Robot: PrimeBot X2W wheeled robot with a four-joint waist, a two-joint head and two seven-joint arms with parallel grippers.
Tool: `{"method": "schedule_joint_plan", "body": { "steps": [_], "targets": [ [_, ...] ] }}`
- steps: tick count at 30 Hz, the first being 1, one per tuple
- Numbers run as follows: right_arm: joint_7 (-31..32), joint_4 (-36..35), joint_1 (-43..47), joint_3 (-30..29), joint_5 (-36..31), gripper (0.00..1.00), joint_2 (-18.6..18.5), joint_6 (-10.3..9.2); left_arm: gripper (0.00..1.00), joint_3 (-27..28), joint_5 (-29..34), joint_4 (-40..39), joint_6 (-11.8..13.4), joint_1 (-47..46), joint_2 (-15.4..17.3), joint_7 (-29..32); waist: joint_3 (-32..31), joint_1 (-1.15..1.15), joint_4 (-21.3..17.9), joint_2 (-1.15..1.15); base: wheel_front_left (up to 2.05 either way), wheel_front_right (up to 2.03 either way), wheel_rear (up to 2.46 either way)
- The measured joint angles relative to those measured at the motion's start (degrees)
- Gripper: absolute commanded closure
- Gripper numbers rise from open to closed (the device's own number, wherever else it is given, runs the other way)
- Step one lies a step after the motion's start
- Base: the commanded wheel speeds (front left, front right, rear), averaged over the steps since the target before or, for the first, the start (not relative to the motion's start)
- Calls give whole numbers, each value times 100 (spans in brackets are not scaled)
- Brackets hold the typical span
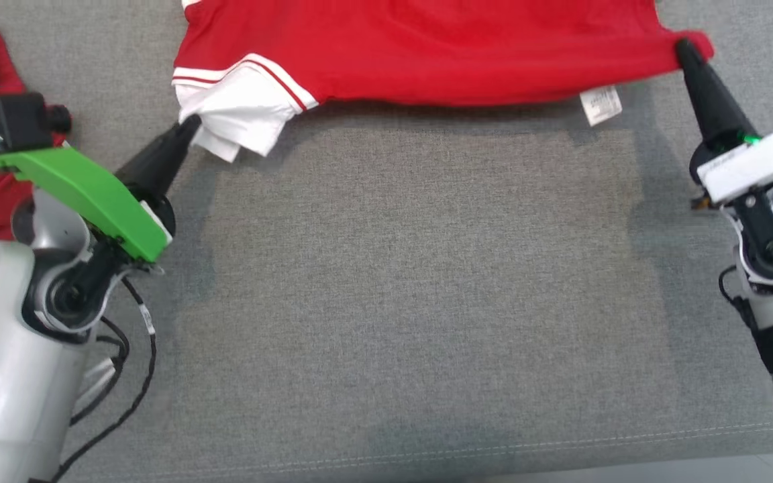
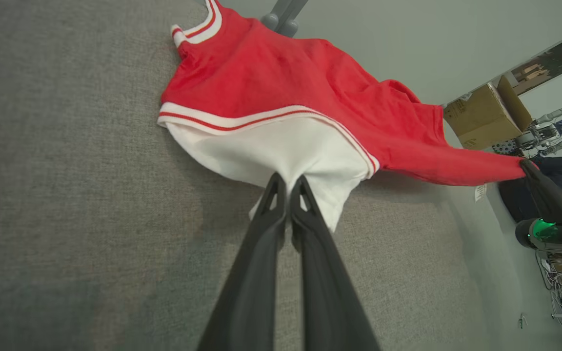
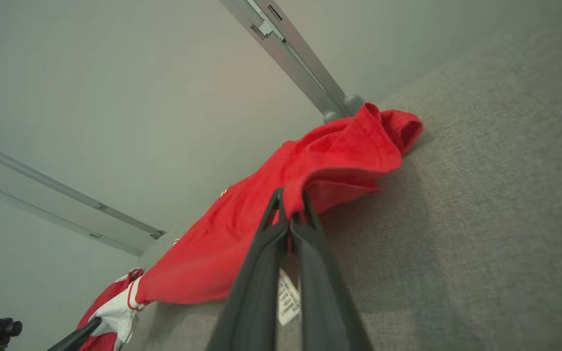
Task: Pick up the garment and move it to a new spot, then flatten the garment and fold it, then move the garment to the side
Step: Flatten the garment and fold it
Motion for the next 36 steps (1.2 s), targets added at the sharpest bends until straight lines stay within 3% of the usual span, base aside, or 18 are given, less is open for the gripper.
{"method": "schedule_joint_plan", "body": {
  "steps": [14, 22, 36],
  "targets": [
    [-328, 65, 975, 293, -16, 100, -147, 100, 100, -304, 433, -114, -68, 1106, 186, -561, -843, 0, -20, 0, 0, 0, 0],
    [-175, 137, 2120, 486, 119, 100, -548, 100, 100, -907, 605, -438, -70, 2009, 376, -333, -1519, 0, 1, 0, 0, 0, 0],
    [134, -46, 3280, 799, -25, 100, -1302, 101, 100, -1135, 515, -1160, 197, 3194, 798, 70, -2295, -1, 114, 0, 0, 0, 0]
  ]
}}
